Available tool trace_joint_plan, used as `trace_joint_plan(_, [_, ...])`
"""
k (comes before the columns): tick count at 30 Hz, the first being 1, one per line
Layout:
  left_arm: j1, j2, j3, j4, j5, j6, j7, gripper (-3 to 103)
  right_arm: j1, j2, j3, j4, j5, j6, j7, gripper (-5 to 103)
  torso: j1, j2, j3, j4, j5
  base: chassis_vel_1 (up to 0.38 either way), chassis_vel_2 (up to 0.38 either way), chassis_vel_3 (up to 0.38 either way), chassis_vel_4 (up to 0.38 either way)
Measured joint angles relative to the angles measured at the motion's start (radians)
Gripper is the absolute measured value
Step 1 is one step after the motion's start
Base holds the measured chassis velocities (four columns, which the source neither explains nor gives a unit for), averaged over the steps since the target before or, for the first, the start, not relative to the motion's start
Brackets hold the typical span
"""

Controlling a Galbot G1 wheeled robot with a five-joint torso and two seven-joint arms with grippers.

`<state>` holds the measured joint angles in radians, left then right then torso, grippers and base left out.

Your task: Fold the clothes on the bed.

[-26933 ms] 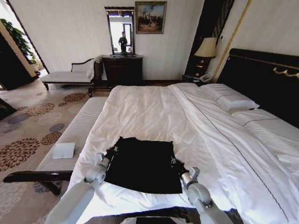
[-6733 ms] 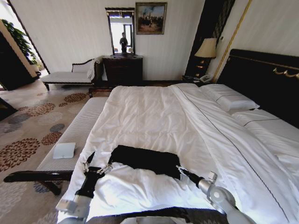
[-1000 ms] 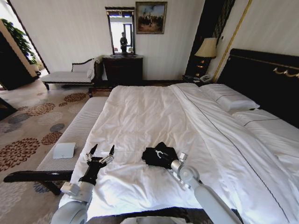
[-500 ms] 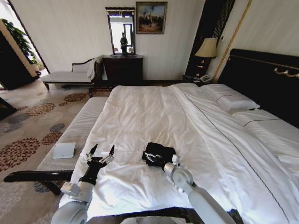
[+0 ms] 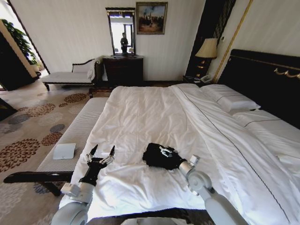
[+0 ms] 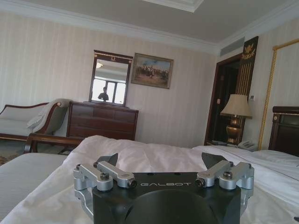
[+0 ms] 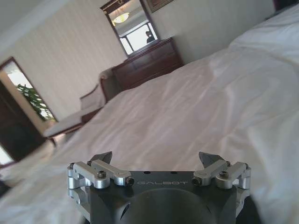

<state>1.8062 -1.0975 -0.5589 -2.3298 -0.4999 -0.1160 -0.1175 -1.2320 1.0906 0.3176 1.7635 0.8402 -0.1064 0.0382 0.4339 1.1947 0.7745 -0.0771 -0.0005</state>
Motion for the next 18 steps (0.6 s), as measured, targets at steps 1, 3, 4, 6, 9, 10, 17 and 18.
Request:
trace_joint_plan(1, [0.0,0.0,0.0,0.0,0.0,0.0,0.0,100,0.057,0.018,-0.016,-0.116,-0.097,0.041,-0.001,100,0.0,0.0,0.0,0.0005,-0.0001,0.0,0.0,0.0,0.0])
trace_joint_plan(3, [0.0,0.0,0.0,0.0,0.0,0.0,0.0,100,0.09,0.032,-0.03,-0.189,-0.163,0.07,-0.002,100,0.0,0.0,0.0,0.0006,0.0001,0.0,0.0,0.0,0.0])
trace_joint_plan(4, [0.0,0.0,0.0,0.0,0.0,0.0,0.0,100,0.124,0.048,-0.045,-0.262,-0.231,0.104,-0.006,100,0.0,0.0,0.0,0.0005,0.0002,0.0,0.0,0.0,0.0])
trace_joint_plan(6, [0.0,0.0,0.0,0.0,0.0,0.0,0.0,100,0.174,0.074,-0.069,-0.353,-0.32,0.151,-0.013,100,0.0,0.0,0.0,0.0003,0.0,0.0,0.0,0.0,0.0])
trace_joint_plan(9, [0.0,0.0,0.0,0.0,0.0,0.0,0.0,100,0.21,0.105,-0.093,-0.411,-0.391,0.178,-0.018,100,0.0,0.0,0.0,0.0004,0.0,0.0,0.0,0.0,0.0])
trace_joint_plan(10, [0.0,0.0,0.0,0.0,0.0,0.0,0.0,100,0.223,0.118,-0.103,-0.43,-0.422,0.187,-0.018,100,0.0,0.0,0.0,0.0003,-0.0003,0.0,0.0,0.0,0.0])
trace_joint_plan(17, [0.0,0.0,0.0,0.0,0.0,0.0,0.0,100,0.235,0.181,-0.189,-0.435,-0.554,0.204,-0.017,100,0.0,0.0,0.0,0.0001,-0.0005,0.0,0.0,0.0,0.0])
trace_joint_plan(18, [0.0,0.0,0.0,0.0,0.0,0.0,0.0,100,0.234,0.194,-0.198,-0.435,-0.566,0.204,-0.015,100,0.0,0.0,0.0,0.0001,-0.0002,0.0,0.0,0.0,0.0])
